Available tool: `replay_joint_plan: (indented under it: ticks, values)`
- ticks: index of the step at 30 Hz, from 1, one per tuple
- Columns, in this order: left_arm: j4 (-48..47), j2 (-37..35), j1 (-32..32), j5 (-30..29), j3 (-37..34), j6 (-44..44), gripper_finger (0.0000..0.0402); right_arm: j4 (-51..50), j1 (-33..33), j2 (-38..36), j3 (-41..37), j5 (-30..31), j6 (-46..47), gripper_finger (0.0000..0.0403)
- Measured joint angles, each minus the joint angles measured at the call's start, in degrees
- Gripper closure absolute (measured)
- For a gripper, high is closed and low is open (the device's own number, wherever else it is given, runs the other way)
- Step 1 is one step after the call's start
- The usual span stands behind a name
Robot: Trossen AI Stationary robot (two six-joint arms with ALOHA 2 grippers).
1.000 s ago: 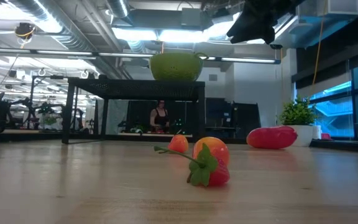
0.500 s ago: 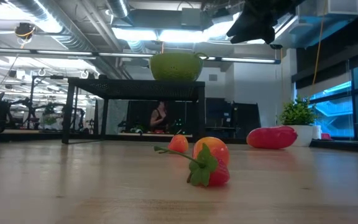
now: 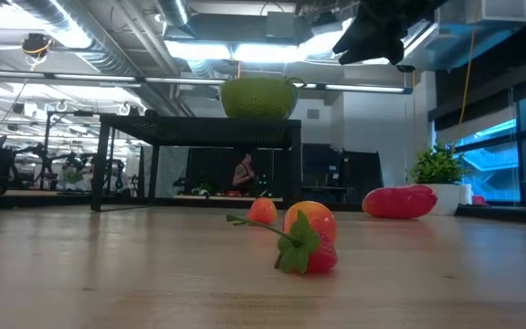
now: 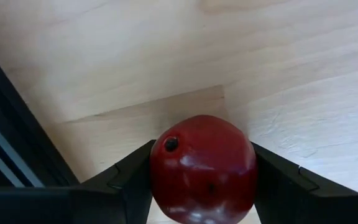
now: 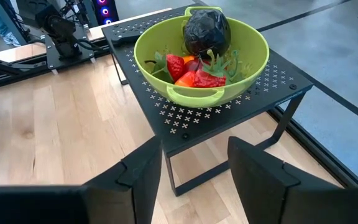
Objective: Pick & Place Fruit
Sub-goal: Put the pomegranate into the green strainer bowl on the shelf
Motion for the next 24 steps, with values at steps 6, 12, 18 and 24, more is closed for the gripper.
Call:
replay_joint_plan:
  ticks: [6, 12, 18, 24]
  values:
    - [-0.03, -1.32, 0.73, -2.22, 0.01, 2.85, 0.0188, -0.20, 0.07, 0.00, 0.00, -0.03, 0.05, 0.0225]
    - [-0.32, -4.82, 3.66, -9.92, 0.02, 9.62, 0.0189, -1.25, 0.51, 0.00, 0.00, -0.02, 0.17, 0.0240]
    - [-0.41, -8.55, 8.45, -18.43, 0.02, 20.76, 0.0189, -2.78, 1.48, 0.00, -0.02, -0.02, 0.42, 0.0250]
    - [-0.38, -11.15, 13.99, -21.33, 0.02, 31.77, 0.0189, -4.40, 3.11, 0.00, -0.02, -0.15, 1.70, 0.0258]
